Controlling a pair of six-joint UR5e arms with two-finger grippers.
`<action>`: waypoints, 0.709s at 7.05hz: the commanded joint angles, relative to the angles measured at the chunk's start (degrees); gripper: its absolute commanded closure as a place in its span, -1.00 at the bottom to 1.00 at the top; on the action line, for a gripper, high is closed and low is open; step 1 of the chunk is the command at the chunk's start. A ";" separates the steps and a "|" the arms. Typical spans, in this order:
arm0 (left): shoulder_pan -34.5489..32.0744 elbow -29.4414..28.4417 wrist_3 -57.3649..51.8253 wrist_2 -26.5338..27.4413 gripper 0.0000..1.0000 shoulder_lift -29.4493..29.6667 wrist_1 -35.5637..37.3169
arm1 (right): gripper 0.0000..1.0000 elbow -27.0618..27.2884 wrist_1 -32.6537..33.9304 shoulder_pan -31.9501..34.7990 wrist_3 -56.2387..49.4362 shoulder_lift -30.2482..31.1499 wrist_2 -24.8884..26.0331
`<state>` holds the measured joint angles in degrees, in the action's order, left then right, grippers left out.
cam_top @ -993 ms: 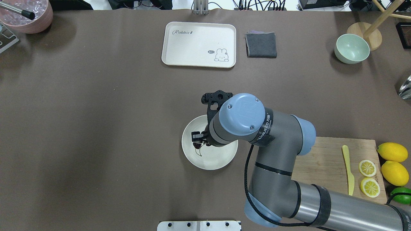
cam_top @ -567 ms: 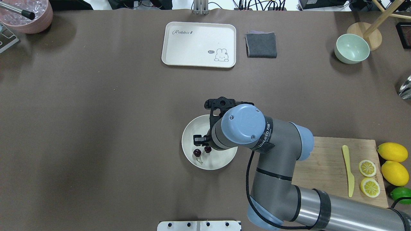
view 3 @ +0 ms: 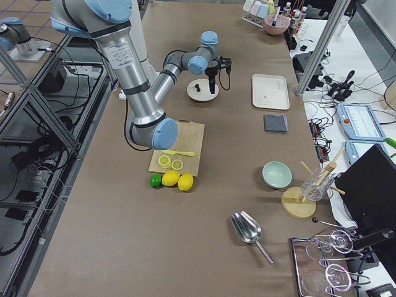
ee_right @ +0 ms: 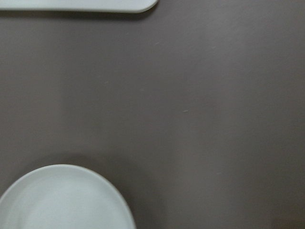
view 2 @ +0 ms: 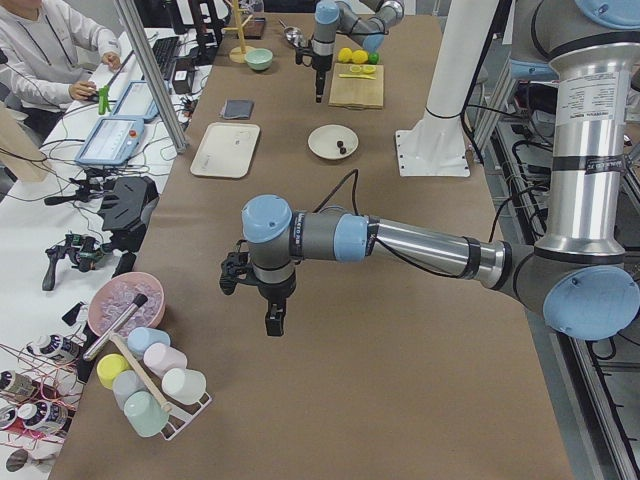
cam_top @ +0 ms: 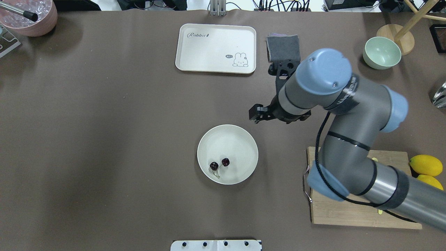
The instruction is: Place red cherry on plate
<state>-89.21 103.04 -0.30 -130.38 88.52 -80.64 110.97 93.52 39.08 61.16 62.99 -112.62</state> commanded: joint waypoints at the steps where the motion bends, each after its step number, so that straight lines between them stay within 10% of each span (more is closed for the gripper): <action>1: -0.09 -0.04 0.04 -0.40 -0.97 0.34 0.40 | -1.00 3.29 3.33 14.28 -15.38 9.21 -8.87; 5: -0.09 0.23 0.48 -0.22 -0.97 0.07 0.49 | -1.00 -6.42 3.78 41.46 -46.35 23.58 -18.50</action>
<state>-89.26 103.12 0.11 -130.79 88.71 -80.16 109.18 97.19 73.15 22.59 84.53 -129.15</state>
